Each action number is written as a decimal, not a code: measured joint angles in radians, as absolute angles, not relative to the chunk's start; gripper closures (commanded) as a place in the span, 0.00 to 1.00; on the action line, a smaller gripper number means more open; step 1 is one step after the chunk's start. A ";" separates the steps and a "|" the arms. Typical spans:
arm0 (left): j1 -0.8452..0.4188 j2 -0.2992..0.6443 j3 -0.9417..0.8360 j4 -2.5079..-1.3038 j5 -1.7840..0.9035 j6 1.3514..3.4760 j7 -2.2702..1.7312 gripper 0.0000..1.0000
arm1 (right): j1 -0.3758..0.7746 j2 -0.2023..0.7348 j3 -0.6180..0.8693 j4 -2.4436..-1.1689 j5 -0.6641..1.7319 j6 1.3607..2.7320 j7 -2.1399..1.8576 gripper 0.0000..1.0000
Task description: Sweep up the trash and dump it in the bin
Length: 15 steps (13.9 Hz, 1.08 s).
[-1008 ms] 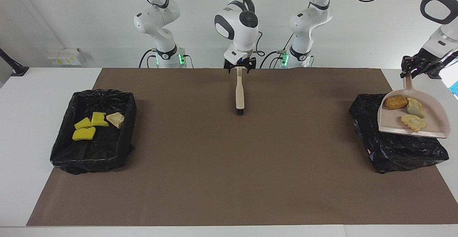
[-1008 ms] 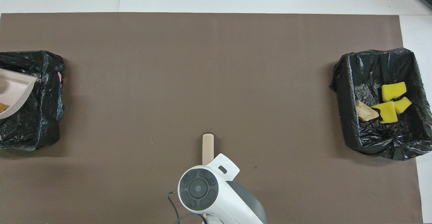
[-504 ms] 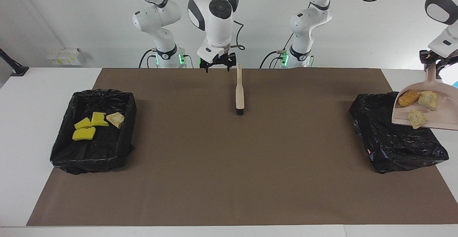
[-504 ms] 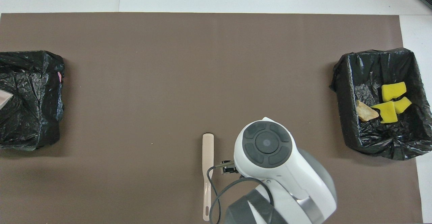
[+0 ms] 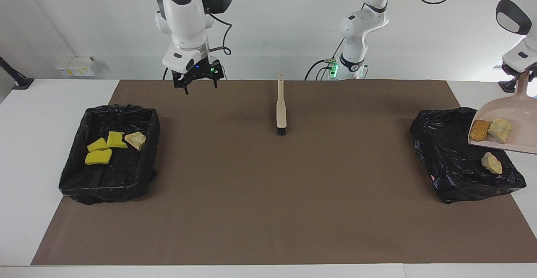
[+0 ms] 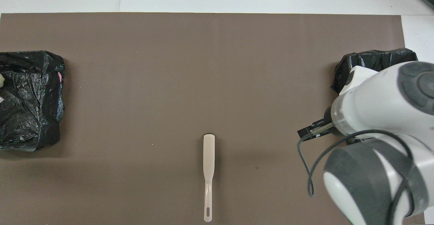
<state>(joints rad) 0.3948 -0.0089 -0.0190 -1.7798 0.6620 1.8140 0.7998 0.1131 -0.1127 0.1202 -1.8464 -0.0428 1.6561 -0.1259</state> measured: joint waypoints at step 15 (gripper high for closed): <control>0.154 -0.018 -0.033 -1.634 0.831 1.690 1.044 1.00 | -0.134 -0.037 0.122 -1.661 -0.045 1.597 -0.139 0.00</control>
